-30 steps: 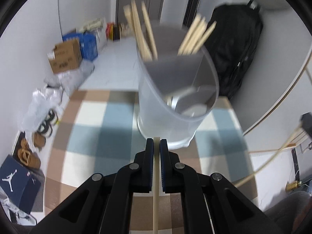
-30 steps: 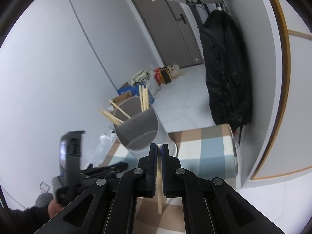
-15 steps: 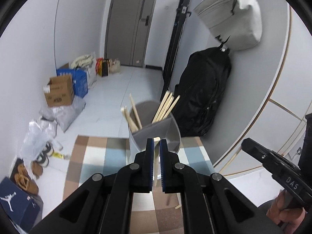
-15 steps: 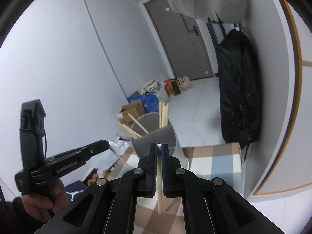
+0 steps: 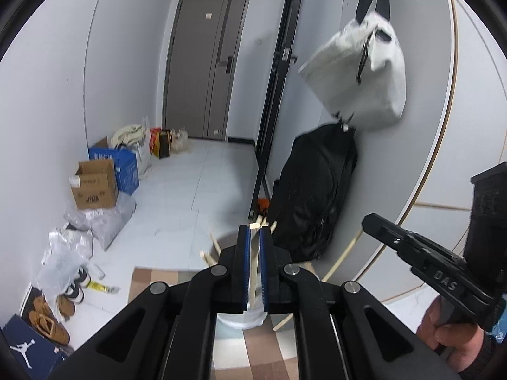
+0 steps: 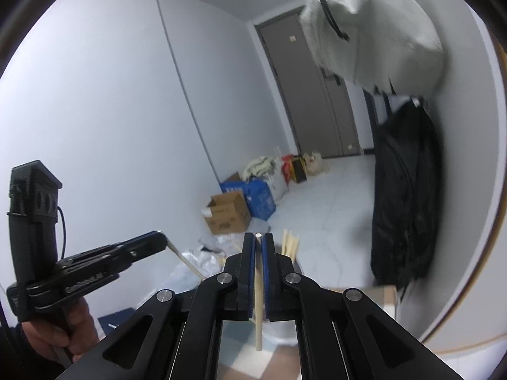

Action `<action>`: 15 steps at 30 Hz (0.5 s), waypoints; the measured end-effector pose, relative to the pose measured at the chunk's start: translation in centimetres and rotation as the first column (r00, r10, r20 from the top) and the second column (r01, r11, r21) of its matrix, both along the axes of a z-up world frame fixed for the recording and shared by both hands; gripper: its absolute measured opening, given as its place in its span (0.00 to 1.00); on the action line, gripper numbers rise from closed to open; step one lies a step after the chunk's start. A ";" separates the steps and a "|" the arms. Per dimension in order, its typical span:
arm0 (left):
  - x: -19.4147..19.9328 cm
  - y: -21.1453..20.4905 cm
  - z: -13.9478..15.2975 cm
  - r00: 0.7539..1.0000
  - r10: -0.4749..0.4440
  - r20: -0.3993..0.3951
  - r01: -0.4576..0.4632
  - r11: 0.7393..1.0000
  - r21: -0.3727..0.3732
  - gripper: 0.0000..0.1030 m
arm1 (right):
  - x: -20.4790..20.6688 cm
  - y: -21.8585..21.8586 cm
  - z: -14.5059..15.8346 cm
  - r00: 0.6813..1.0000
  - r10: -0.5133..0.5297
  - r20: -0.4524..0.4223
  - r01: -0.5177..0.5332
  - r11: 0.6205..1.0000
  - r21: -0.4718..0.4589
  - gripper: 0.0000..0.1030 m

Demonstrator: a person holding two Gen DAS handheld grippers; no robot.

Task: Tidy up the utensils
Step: 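Lift both held chopsticks upright and carry them above the white holder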

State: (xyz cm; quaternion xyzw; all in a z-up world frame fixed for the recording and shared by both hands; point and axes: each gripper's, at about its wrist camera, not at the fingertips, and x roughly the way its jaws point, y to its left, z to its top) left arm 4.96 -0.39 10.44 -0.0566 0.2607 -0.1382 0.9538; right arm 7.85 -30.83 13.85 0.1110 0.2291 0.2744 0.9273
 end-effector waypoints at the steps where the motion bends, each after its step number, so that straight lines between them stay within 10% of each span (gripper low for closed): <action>1: 0.1 0.1 0.4 1.000 0.002 0.010 -0.002 1.000 0.002 0.02 | 0.4 0.2 0.7 1.000 0.003 0.010 -0.003 1.000 0.001 0.03; 15: 4.3 1.3 3.1 0.998 0.016 0.063 -0.017 1.000 0.014 0.02 | 6.4 4.3 5.9 0.992 0.018 0.123 -0.011 0.998 -0.055 0.03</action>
